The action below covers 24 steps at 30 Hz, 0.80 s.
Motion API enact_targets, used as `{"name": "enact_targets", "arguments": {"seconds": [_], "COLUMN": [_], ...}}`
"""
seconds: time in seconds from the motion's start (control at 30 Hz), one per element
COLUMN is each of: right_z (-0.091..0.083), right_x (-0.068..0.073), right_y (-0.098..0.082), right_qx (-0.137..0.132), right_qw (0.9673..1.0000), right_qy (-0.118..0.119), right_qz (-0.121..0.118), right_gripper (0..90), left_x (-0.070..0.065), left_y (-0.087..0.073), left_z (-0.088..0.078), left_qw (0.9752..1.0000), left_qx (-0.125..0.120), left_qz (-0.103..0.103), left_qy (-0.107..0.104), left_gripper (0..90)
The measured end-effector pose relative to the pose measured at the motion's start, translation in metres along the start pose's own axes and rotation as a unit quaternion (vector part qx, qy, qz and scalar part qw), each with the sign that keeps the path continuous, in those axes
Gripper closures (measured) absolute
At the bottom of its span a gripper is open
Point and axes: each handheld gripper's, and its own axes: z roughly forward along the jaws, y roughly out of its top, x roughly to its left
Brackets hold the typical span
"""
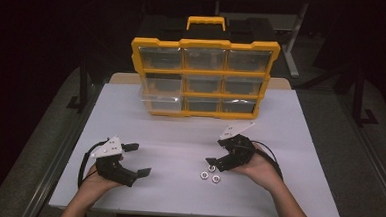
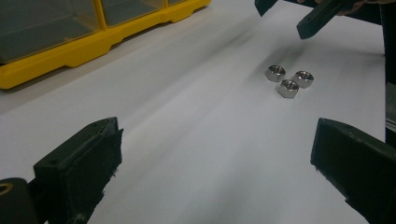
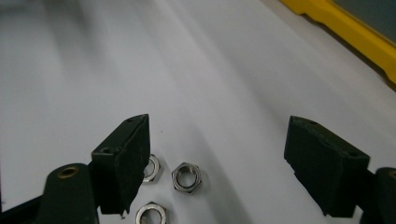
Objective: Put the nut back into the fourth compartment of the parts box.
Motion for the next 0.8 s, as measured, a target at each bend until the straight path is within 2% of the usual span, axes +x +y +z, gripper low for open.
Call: {"name": "enact_targets", "arguments": {"seconds": [0.03, 0.07, 0.1, 0.17, 0.27, 0.37, 0.43, 0.5, 0.6, 0.67, 0.73, 0.8], "right_z": [0.002, 0.004, 0.004, 0.009, 0.012, 0.015, 0.020, 0.023, 0.026, 0.027, 0.031, 0.032], "right_x": [0.001, 0.001, 0.001, -0.001, -0.002, -0.002, -0.002, 0.000, -0.001, -0.001, -0.001, -0.001], "right_y": [0.000, -0.001, -0.001, -0.003, -0.004, -0.004, -0.006, -0.006, -0.008, -0.008, -0.009, -0.009], "right_qx": [0.005, 0.017, 0.017, 0.039, 0.047, 0.056, 0.067, 0.073, 0.076, 0.078, 0.085, 0.087], "right_qw": [1.0000, 0.9998, 0.9998, 0.9989, 0.9983, 0.9976, 0.9960, 0.9955, 0.9944, 0.9941, 0.9926, 0.9923], "right_qy": [0.000, 0.004, 0.004, 0.021, 0.017, 0.031, 0.035, 0.042, 0.043, 0.046, 0.046, 0.047], "right_qz": [-0.007, -0.010, -0.010, -0.017, -0.030, -0.027, -0.047, -0.043, -0.060, -0.059, -0.074, -0.075], "right_gripper": [22.9, 28.2, 28.2, 33.0, 35.5, 37.4, 41.5, 45.3, 49.1, 49.9, 53.5, 54.7], "left_x": [0.000, 0.000, 0.000, 0.000, -0.001, -0.001, -0.001, -0.001, -0.002, -0.001, -0.001, -0.001], "left_y": [0.000, 0.000, 0.000, 0.000, 0.000, 0.000, 0.000, 0.000, -0.001, -0.001, -0.001, -0.001], "left_z": [0.000, 0.000, 0.000, 0.000, -0.001, 0.000, 0.000, -0.001, -0.001, -0.001, -0.001, -0.001], "left_qw": [1.0000, 1.0000, 1.0000, 1.0000, 1.0000, 1.0000, 1.0000, 1.0000, 1.0000, 1.0000, 1.0000, 1.0000], "left_qx": [0.000, 0.000, -0.001, -0.003, -0.002, -0.001, -0.002, -0.001, -0.002, -0.001, -0.001, 0.000], "left_qz": [0.000, 0.000, 0.000, 0.001, 0.002, 0.003, 0.001, 0.002, 0.001, 0.002, 0.004, 0.004], "left_qy": [0.000, 0.000, -0.001, 0.000, -0.001, -0.003, -0.003, -0.003, -0.003, -0.003, -0.003, -0.003], "left_gripper": [1.7, 1.8, 1.8, 1.8, 1.9, 1.9, 1.9, 1.9, 1.9, 1.9, 1.9, 1.9]}}
